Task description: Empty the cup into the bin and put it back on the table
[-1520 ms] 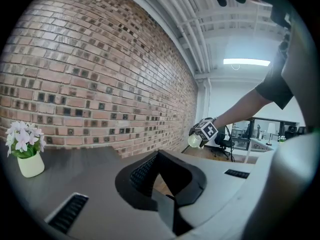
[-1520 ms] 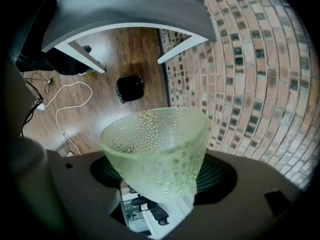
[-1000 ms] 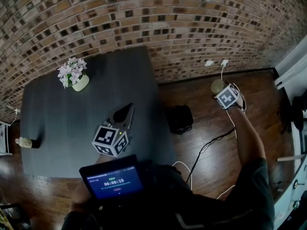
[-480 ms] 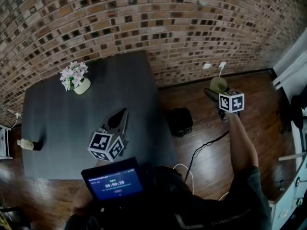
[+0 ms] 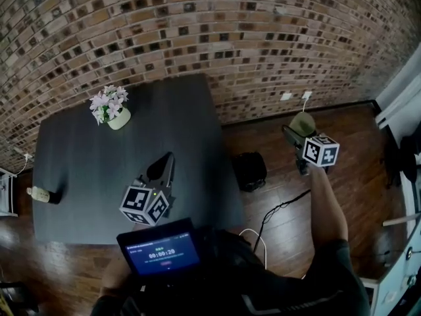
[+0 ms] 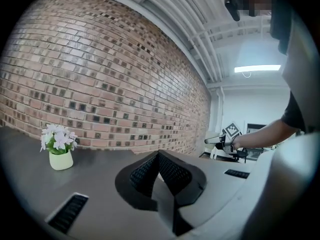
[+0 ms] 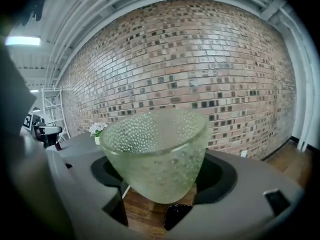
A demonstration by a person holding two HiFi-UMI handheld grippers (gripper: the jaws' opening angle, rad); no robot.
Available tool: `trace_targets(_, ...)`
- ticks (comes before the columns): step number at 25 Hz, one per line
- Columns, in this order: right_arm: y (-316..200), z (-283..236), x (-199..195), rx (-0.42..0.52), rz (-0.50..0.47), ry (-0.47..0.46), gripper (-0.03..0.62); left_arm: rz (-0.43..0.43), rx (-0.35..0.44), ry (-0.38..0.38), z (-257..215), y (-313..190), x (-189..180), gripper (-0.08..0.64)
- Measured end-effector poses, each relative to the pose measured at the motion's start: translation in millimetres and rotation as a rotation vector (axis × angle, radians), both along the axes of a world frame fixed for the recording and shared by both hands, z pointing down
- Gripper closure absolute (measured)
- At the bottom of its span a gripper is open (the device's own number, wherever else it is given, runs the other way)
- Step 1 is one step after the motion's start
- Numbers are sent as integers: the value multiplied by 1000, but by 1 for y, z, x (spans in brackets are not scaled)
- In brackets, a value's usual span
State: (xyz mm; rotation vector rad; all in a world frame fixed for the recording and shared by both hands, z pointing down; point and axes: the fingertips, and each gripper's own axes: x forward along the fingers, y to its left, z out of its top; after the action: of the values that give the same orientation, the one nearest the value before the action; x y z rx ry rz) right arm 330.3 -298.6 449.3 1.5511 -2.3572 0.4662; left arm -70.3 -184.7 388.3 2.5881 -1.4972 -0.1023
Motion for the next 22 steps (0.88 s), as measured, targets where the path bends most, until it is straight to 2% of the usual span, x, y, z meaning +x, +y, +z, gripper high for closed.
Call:
trace_targets(8, 14, -10, -76, 18, -163, 14, 201, -42, -13, 1, 2, 16, -21, 569)
trace_targets(14, 22, -11, -158, 23, -333, -14, 201, -94, -16, -1, 6, 28, -45, 569)
trace_targets(22, 40, 3, -269, -17, -569, -37, 201, -191, -22, -1, 7, 45, -85, 569)
